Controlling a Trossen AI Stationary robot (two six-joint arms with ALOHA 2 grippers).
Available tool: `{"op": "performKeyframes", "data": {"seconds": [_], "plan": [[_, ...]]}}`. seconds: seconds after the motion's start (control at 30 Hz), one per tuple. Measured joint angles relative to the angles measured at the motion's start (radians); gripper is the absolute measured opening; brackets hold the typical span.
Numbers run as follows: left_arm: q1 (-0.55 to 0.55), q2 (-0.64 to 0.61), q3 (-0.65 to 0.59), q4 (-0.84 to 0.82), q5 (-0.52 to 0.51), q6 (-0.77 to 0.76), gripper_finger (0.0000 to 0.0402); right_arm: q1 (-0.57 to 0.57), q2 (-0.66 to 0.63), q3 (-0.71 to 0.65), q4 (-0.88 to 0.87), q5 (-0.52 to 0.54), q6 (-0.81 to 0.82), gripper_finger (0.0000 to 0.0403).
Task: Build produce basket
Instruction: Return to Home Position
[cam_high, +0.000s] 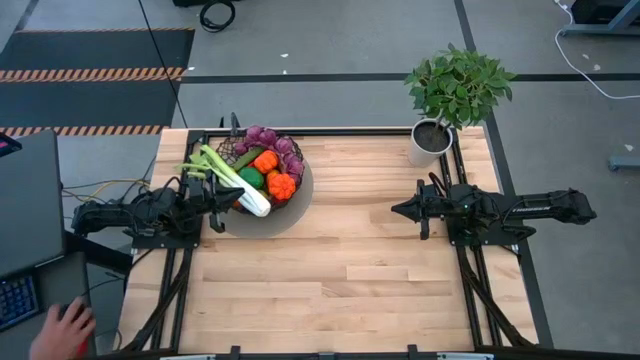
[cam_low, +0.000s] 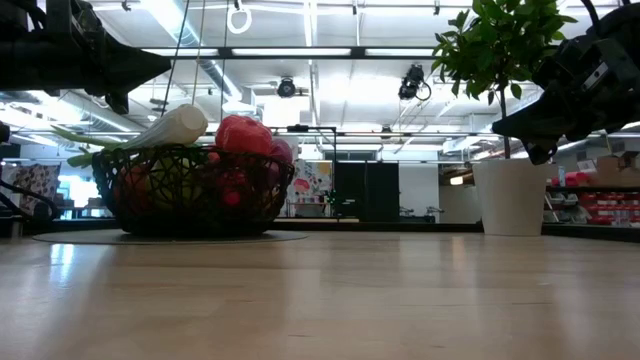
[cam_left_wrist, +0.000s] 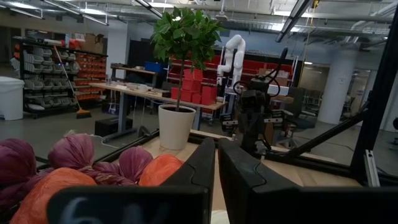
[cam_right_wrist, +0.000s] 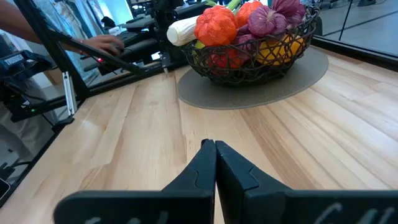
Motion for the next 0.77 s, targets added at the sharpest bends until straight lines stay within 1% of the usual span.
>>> {"op": "performKeyframes", "data": {"seconds": [0.33,0.6,0.77], "plan": [[0.000,0.000,0.000,0.000,0.000,0.000,0.0036,0.000,0.000,0.000,0.000,0.000,0.000,0.0010],[0.000,0.000,0.000,0.000,0.000,0.000,0.0026,0.000,0.000,0.000,0.000,0.000,0.000,0.0010],[0.000,0.000,0.000,0.000,0.000,0.000,0.0031,0.000,0.000,0.000,0.000,0.000,0.000,0.0010]]}}
